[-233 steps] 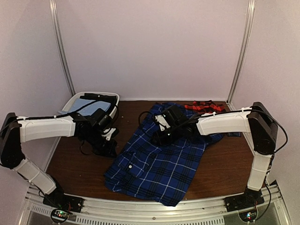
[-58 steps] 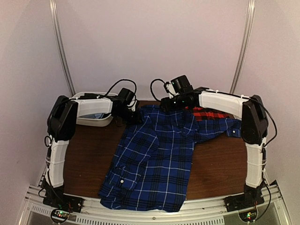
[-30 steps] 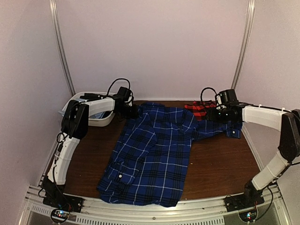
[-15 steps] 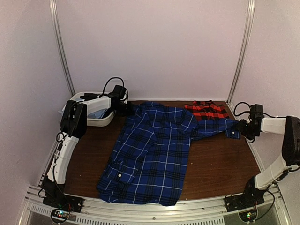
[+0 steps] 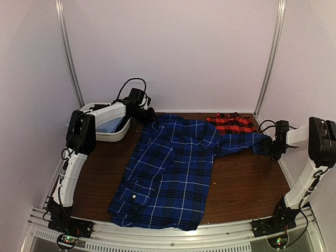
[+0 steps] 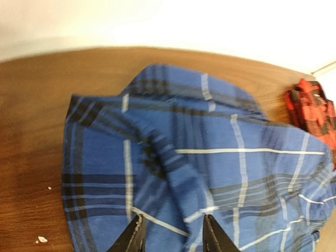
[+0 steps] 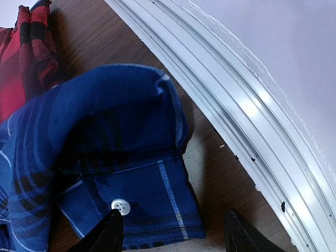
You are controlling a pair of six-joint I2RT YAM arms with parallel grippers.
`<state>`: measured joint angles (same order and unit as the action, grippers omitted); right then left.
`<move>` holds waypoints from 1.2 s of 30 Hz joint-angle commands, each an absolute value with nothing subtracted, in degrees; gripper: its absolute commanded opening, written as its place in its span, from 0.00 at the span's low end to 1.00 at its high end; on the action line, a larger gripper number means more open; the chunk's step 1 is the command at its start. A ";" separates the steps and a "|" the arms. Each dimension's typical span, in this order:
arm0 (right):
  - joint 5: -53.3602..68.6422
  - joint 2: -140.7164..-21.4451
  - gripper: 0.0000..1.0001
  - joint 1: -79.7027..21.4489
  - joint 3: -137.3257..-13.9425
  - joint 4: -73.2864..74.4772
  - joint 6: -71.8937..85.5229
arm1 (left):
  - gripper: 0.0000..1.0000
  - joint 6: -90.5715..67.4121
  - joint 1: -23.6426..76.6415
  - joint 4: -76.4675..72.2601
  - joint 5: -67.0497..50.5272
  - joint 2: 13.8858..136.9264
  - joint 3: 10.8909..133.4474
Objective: Fold and stack the long sleeve shirts
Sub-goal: Pick up the sleeve from the corner of the board.
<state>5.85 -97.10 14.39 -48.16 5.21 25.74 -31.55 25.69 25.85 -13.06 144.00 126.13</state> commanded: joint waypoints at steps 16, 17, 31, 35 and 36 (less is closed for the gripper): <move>-6.12 -105.12 0.66 8.43 -53.61 7.95 23.67 | 0.38 -31.55 29.17 21.45 -18.60 129.72 117.88; -6.10 -105.12 0.65 7.95 -53.50 7.99 23.82 | 0.38 -31.55 29.24 21.52 -18.60 129.51 117.53; -4.57 -101.54 0.03 6.42 -51.40 10.60 24.17 | 0.37 -31.45 29.54 21.32 -19.47 127.69 116.70; -7.01 -97.03 0.00 6.50 -51.28 13.34 23.81 | 0.37 -31.51 29.62 21.27 -20.44 127.24 116.22; -7.94 -95.42 0.00 6.50 -51.55 14.41 23.63 | 0.37 -31.50 29.69 21.31 -20.56 127.04 115.98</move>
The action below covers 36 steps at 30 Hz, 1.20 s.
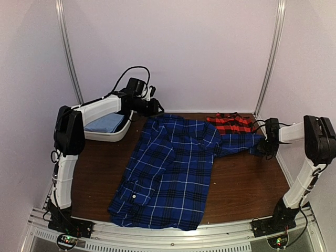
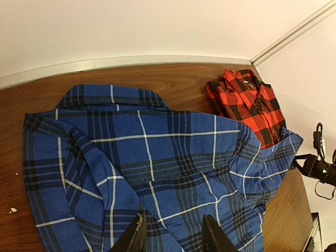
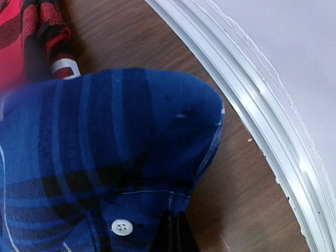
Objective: Fold and stack the long sleeve shirts
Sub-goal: Pick up the sleeve from the corner of the board, then place the sleeve of the 1/3-folded shirt.
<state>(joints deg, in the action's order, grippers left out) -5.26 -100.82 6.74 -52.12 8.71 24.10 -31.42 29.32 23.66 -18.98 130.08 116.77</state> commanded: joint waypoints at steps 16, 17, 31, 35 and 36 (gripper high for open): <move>-1.34 -84.91 0.00 -16.65 -74.54 39.58 16.38 | 0.37 -31.16 30.48 21.41 -23.31 120.51 110.62; -0.15 -85.57 0.00 -19.33 -75.40 39.53 17.23 | 0.37 -31.20 30.50 21.36 -23.49 119.27 109.50; 9.23 -97.93 0.00 -45.95 -85.83 27.55 26.85 | 0.37 -31.46 30.50 20.27 -21.54 102.17 87.14; 0.76 -96.85 0.00 -46.23 -89.10 28.63 26.10 | 0.37 -31.20 30.45 20.22 -19.84 97.61 80.98; -1.97 -96.63 0.00 -46.14 -91.86 29.82 25.55 | 0.37 -31.20 30.41 20.36 -19.26 96.92 80.15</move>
